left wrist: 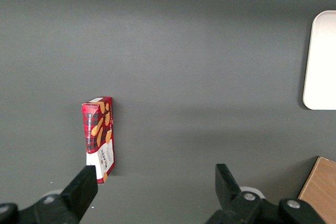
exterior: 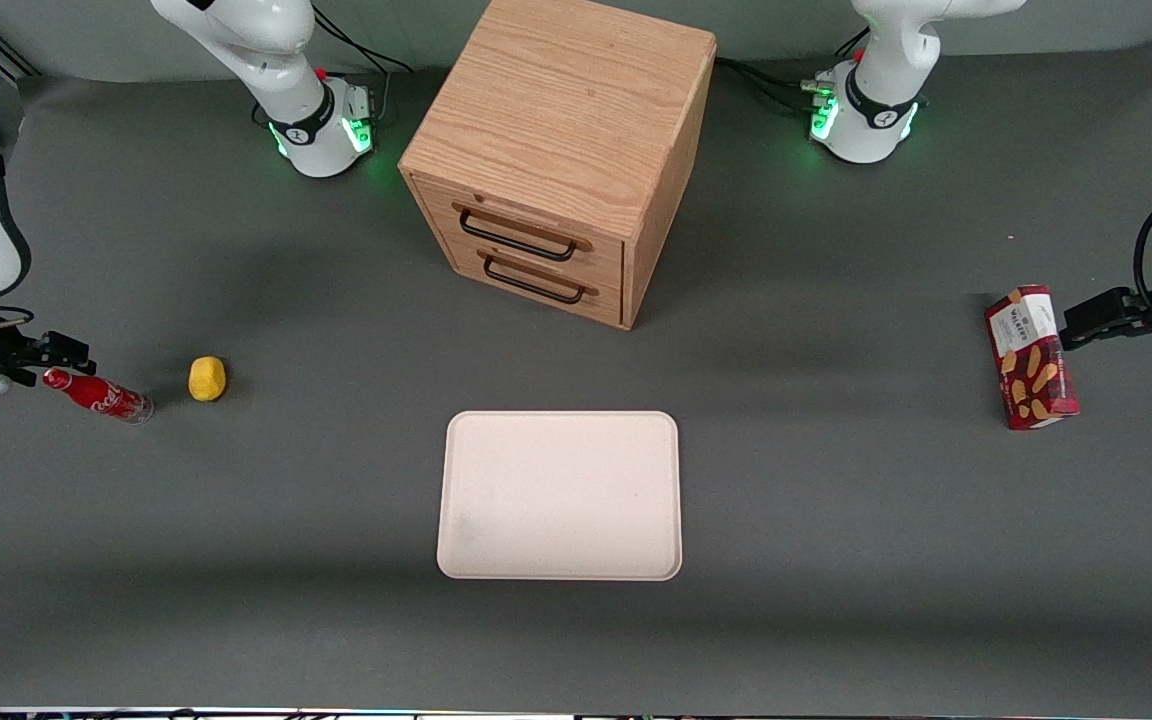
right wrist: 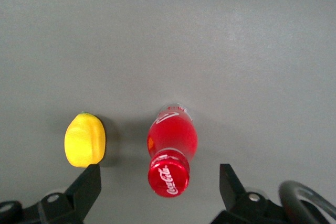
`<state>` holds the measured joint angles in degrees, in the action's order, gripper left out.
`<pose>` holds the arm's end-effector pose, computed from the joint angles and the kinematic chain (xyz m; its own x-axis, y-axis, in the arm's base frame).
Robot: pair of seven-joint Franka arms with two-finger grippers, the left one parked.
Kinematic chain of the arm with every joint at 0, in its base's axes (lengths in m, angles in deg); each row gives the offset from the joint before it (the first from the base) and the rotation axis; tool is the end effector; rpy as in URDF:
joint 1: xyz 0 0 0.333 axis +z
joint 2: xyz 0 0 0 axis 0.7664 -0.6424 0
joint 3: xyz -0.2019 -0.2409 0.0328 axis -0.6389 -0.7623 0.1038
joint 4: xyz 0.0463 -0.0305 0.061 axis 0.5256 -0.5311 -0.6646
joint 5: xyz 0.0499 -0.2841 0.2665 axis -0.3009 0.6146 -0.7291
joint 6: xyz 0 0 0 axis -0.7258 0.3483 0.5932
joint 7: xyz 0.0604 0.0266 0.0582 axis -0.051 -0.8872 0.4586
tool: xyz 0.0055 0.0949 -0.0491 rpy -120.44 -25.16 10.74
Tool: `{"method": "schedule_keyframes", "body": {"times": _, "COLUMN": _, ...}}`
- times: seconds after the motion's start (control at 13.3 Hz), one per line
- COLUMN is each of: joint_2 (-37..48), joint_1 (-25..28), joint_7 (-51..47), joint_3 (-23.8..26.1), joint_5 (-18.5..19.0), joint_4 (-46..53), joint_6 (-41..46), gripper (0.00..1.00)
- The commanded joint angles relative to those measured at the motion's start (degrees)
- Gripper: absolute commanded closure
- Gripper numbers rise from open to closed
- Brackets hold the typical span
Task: Place coke bottle on tray
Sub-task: 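Lower the open right gripper around the bottle's neck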
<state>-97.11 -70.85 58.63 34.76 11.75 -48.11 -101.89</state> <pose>0.5207 -0.2730 0.3315 0.9884 0.1463 0.0404 0.1466 -0.9892 -0.0054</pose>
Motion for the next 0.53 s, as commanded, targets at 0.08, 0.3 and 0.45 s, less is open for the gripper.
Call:
{"method": "schedule_keyframes", "body": {"times": 0.08, "joint_2": -0.6, "joint_1": 0.3, "joint_7": 2.0, "joint_3": -0.4, "joint_5": -1.3, "joint_4": 0.1, "joint_6": -2.2, "gripper": 0.0}}
{"method": "schedule_keyframes", "body": {"times": 0.3, "joint_2": -0.6, "joint_1": 0.4, "joint_7": 2.1, "joint_3": -0.4, "joint_5": -1.3, "joint_4": 0.1, "joint_6": -2.3, "gripper": 0.14}}
{"method": "schedule_keyframes", "body": {"times": 0.45, "joint_2": -0.6, "joint_1": 0.4, "joint_7": 2.1, "joint_3": -0.4, "joint_5": -1.3, "joint_4": 0.0, "joint_6": -2.0, "gripper": 0.5}}
